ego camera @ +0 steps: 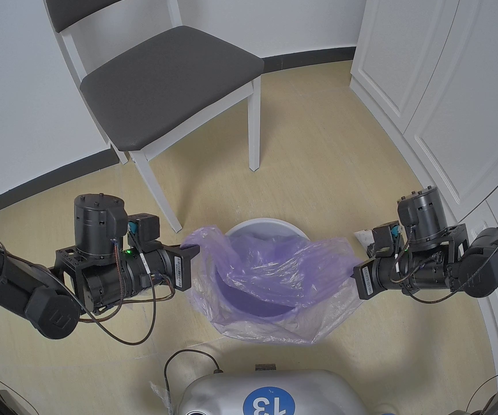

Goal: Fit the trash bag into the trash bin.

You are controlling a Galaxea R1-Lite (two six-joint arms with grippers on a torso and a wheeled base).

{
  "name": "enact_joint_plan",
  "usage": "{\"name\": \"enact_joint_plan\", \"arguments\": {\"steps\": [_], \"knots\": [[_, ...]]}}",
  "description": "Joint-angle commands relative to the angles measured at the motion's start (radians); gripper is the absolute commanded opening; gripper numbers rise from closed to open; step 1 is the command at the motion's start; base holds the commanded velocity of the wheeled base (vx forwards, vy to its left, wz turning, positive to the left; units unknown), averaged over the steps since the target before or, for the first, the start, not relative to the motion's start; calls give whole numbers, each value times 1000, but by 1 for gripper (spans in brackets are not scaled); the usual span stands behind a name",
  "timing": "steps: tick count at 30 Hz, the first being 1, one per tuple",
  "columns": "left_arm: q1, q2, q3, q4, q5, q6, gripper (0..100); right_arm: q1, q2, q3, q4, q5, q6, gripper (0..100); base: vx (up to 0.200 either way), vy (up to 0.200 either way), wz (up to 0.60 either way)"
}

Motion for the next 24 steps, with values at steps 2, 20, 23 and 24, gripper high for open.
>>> {"name": "enact_joint_plan", "arguments": {"steps": [2, 20, 23, 24], "knots": [[22, -40, -2, 62, 1, 1, 0, -17, -7, -4, 26, -2, -14, 0, 0, 0, 0], [46, 0, -34, 200, -8, -2, 0, 9, 134, -15, -26, -59, -4, 0, 0, 0, 0], [54, 46, -23, 128, -10, 3, 0, 7, 174, -12, -120, -59, -4, 0, 0, 0, 0], [55, 63, -23, 108, -11, 3, 0, 9, 185, -15, -132, -59, -4, 0, 0, 0, 0]]}}
